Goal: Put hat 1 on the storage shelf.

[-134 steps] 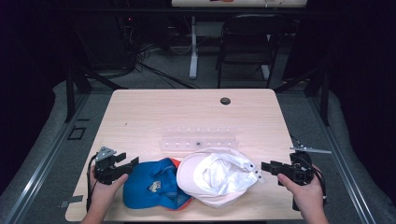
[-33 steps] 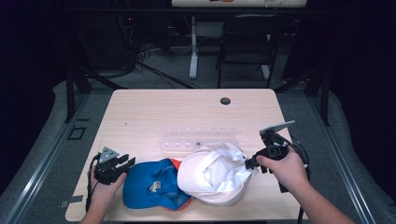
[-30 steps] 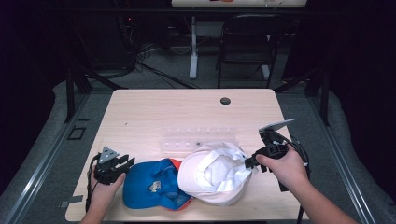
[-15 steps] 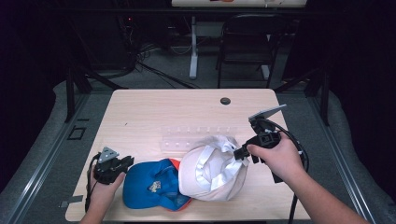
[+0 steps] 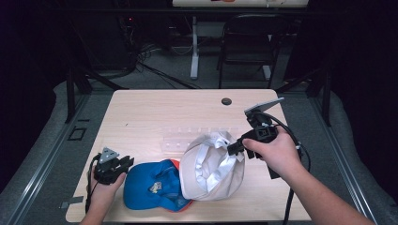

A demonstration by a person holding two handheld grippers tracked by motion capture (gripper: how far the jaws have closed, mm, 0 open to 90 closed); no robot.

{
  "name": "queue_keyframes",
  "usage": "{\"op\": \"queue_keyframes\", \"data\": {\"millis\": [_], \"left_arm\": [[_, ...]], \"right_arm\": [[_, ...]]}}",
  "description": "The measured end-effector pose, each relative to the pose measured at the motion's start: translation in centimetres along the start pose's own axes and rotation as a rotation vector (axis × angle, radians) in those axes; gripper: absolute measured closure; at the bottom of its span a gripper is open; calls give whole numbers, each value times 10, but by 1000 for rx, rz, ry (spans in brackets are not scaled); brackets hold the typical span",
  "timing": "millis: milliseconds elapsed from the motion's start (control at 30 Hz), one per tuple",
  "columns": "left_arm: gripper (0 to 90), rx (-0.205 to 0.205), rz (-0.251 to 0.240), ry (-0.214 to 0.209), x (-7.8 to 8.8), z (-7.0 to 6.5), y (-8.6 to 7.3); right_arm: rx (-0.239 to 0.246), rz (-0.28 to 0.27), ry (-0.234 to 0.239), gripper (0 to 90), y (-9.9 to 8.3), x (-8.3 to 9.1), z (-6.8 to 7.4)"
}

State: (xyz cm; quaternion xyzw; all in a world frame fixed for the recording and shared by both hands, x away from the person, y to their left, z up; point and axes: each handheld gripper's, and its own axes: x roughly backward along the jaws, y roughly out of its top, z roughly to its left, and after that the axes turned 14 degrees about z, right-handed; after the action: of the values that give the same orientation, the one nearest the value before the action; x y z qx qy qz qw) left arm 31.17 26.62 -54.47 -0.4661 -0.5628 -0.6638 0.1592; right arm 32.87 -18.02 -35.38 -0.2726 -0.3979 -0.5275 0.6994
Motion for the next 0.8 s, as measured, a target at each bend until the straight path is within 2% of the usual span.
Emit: {"op": "queue_keyframes", "data": {"millis": [67,100,200,367,467,500,533,600,633,667,700,767,800], "left_arm": [[745,6,-7,-7,0,1,-1],[745,10,-5,3,0,2,-1],[743,11,-2,17,0,1,-1],[723,12,0,36,0,1,-1],[705,5,7,42,-1,0,-1],[673,0,5,49,-1,0,-1],[673,-2,7,50,-1,-1,-1],[627,-13,4,48,-2,-2,-1],[596,-31,10,45,-3,-3,-1],[584,-29,12,45,-4,-3,-1],[571,-29,12,45,-4,-3,-1],[556,-30,4,43,-4,-5,-1],[556,-31,4,47,-4,-5,-1]], "right_arm": [[-2,-9,-4,819,1,1,3],[7,5,-12,819,2,4,5],[0,-1,-7,819,2,5,8],[-13,-2,75,819,1,10,9],[-12,-5,96,819,1,12,10],[-14,-15,123,819,0,14,10],[-14,-15,123,819,0,14,10],[-11,-24,163,819,0,16,10],[2,-29,208,819,-1,17,8],[0,-28,227,819,-2,17,8],[0,-28,227,819,-2,17,8],[1,-36,280,819,-3,18,5],[1,-36,280,819,-3,18,5]]}}
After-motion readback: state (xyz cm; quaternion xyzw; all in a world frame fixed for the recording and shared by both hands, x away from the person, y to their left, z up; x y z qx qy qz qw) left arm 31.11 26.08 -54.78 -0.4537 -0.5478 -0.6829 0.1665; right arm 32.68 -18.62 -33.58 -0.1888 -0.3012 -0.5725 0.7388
